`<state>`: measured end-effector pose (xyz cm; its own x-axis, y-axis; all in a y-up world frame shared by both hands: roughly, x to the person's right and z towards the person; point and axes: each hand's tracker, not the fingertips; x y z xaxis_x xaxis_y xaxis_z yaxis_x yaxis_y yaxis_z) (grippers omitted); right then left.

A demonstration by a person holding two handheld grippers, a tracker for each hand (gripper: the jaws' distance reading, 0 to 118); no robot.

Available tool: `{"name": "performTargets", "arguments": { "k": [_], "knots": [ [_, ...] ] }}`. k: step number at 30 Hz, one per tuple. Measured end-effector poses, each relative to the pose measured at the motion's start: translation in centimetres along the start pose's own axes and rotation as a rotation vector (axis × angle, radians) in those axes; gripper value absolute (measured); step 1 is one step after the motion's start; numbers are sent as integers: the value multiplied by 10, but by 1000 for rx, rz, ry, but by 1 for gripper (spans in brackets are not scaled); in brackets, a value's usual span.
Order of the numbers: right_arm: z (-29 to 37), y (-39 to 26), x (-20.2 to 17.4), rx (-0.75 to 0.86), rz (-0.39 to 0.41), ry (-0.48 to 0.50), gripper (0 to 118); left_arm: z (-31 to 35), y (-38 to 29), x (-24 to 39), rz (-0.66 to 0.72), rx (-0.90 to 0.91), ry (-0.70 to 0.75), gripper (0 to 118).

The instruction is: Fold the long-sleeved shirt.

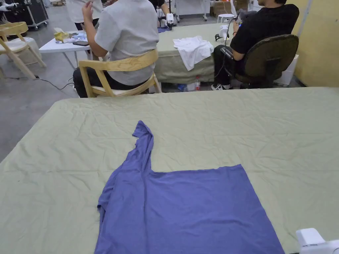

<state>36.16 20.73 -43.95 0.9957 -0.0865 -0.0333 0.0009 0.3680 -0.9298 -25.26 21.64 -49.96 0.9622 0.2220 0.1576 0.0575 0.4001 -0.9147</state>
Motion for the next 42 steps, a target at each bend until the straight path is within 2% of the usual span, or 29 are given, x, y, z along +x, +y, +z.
{"name": "performTargets", "arguments": {
  "k": [5,11,15,17,18,20,21,23,25,32,42],
  "knots": [
    [22,6,-6,100,-2,26,52,32,9,-4,118,154,-17,48],
    [59,33,-36,299,27,8,52,71,41,12,111,338,52,48],
    [79,50,-53,442,-17,-2,52,87,60,28,90,426,109,47],
    [90,57,-62,502,-9,-27,45,94,66,35,79,469,111,36],
    [95,62,-67,539,-7,-29,34,98,69,39,77,491,110,25],
    [105,69,-72,595,-20,-33,11,101,75,46,76,519,112,14],
    [108,72,-74,610,-29,-27,5,101,79,50,63,524,114,7],
    [111,80,-75,614,-50,-20,5,100,84,56,50,538,103,5],
    [111,87,-74,608,-37,-12,1,97,91,59,34,542,87,0],
    [100,105,-70,566,-20,-26,0,86,133,68,-42,507,48,0],
    [55,150,-64,461,19,5,0,15,288,84,-220,322,-5,0]
  ]
}}
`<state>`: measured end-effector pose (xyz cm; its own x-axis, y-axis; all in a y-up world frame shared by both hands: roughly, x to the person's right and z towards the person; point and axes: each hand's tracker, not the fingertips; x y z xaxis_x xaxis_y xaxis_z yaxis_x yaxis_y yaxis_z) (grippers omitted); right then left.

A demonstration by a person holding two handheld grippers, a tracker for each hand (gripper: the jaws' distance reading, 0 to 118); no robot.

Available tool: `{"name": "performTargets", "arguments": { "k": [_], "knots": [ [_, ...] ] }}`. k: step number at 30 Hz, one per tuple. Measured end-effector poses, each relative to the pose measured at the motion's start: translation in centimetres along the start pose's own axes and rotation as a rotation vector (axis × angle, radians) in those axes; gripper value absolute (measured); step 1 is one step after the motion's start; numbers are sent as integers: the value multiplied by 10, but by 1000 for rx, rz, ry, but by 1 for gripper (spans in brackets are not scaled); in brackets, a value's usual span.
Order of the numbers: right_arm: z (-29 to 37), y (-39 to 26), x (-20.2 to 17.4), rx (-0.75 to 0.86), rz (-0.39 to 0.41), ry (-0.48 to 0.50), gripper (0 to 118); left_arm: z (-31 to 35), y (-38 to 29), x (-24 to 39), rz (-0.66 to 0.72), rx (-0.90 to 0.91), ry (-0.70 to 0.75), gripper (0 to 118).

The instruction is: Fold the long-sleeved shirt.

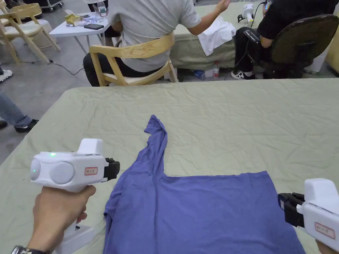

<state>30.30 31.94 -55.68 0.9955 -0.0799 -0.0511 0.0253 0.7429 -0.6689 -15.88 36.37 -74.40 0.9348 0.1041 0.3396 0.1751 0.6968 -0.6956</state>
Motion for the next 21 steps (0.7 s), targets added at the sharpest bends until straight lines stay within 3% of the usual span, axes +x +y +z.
{"name": "performTargets", "arguments": {
  "k": [6,7,9,10,11,12,13,15,21],
  "knots": [
    [-54,14,9,-74,11,5,0,-103,72,6,-63,-107,-39,0],
    [-64,18,12,-87,3,11,0,-121,83,6,-54,-105,-44,5],
    [-83,25,17,-110,2,13,0,-156,104,8,-64,-99,-44,34],
    [-93,30,18,-117,14,8,0,-173,113,10,-68,-97,-18,41],
    [-101,34,19,-117,26,-2,0,-189,120,12,-75,-107,-12,41],
    [-112,40,21,-134,39,-1,0,-210,128,13,-90,-119,-8,70],
    [-123,45,23,-141,41,6,0,-228,133,16,-106,-112,11,76],
    [-137,51,26,-145,40,10,0,-263,143,12,-100,-114,4,71],
    [-165,53,31,-173,34,22,0,-355,162,1,-32,-187,22,69]
  ]
}}
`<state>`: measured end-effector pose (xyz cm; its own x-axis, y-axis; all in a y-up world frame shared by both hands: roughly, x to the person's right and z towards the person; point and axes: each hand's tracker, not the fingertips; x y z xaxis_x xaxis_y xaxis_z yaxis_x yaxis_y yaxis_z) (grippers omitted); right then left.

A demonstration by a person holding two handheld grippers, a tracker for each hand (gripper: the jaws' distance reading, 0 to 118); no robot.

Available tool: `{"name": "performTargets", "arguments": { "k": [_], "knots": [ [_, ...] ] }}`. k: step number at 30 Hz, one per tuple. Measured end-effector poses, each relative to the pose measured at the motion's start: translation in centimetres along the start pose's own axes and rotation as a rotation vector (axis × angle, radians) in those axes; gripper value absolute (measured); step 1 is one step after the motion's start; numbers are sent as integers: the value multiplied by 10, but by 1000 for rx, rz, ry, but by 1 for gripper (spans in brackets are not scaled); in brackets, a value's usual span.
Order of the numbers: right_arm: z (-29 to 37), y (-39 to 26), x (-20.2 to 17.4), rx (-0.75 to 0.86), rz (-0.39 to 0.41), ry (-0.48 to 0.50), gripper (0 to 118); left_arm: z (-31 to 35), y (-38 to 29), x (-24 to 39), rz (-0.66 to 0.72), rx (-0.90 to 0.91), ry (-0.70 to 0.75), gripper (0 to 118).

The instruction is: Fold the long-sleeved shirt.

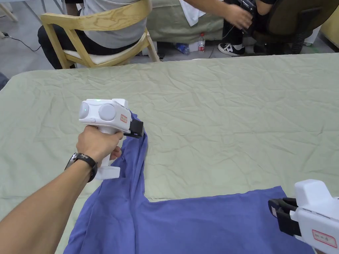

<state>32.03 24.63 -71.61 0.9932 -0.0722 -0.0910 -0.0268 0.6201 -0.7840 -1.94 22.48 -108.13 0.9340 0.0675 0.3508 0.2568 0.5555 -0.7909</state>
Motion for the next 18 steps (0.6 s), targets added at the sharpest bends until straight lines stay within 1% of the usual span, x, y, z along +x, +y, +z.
{"name": "performTargets", "arguments": {
  "k": [2,4,6,7,8,9,11,12,13,14,16,18],
  "knots": [
    [-8,-1,2,-15,8,-1,0,-20,12,-6,5,-10,10,69],
    [-15,-3,3,-23,1,-11,0,-37,21,-7,8,1,22,69],
    [-24,-7,7,-42,-12,-1,0,-54,24,-12,5,-7,58,69],
    [-27,-8,7,-45,-17,-3,0,-64,24,-11,6,-31,73,68],
    [-30,-10,8,-54,-19,-2,0,-73,21,-11,7,-65,47,69],
    [-33,-12,9,-60,-21,-6,0,-79,16,-11,17,-61,47,70],
    [-36,-17,10,-67,-34,-9,0,-75,11,-4,-13,-18,73,69],
    [-36,-20,10,-71,-41,-5,0,-74,9,-2,-19,-18,76,60],
    [-36,-22,9,-69,-43,-4,0,-73,7,-5,-25,-12,72,37],
    [-36,-24,9,-69,-46,-2,0,-69,6,-7,-23,1,59,8],
    [-32,-27,7,-73,-55,1,0,-55,9,-7,-19,25,61,8],
    [-25,-30,6,-68,-59,1,0,-42,9,-11,-22,20,23,8]
  ]
}}
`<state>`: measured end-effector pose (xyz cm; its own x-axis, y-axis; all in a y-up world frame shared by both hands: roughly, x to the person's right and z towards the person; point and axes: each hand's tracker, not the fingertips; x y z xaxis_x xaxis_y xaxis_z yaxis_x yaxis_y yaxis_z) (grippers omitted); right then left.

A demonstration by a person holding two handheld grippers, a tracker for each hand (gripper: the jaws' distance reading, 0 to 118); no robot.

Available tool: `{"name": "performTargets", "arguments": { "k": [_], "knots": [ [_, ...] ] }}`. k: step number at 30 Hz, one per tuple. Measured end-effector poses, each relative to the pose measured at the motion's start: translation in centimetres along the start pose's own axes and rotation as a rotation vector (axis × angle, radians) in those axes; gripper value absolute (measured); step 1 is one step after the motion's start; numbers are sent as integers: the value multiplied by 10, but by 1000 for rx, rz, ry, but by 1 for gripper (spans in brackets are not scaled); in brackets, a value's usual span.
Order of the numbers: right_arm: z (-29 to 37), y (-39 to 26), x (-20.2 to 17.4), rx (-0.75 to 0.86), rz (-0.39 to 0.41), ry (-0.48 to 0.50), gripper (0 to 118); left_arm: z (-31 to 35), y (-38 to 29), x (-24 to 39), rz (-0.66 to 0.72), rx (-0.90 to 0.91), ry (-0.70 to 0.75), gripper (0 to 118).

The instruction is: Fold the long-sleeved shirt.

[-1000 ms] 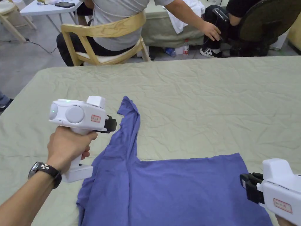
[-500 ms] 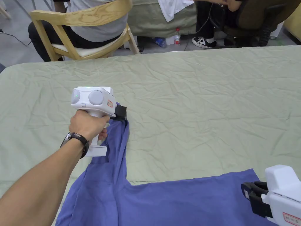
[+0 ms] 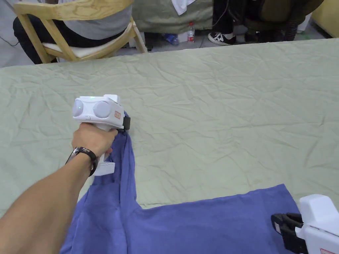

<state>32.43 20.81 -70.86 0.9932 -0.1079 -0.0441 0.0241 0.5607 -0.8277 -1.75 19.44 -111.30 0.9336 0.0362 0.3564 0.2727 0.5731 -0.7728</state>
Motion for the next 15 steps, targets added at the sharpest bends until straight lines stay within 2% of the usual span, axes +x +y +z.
{"name": "performTargets", "arguments": {
  "k": [2,4,7,13,15],
  "knots": [
    [9,0,-3,12,-6,0,0,21,-4,5,-38,58,50,8],
    [20,-1,-6,33,-12,9,0,50,-11,7,-18,110,14,8],
    [37,-3,-14,57,-4,14,0,96,-29,18,-65,181,-1,8],
    [79,-17,-29,113,-10,40,0,207,-106,47,-113,307,-29,8],
    [92,-24,-34,134,-15,52,0,234,-137,56,-134,283,-40,8]
  ]
}}
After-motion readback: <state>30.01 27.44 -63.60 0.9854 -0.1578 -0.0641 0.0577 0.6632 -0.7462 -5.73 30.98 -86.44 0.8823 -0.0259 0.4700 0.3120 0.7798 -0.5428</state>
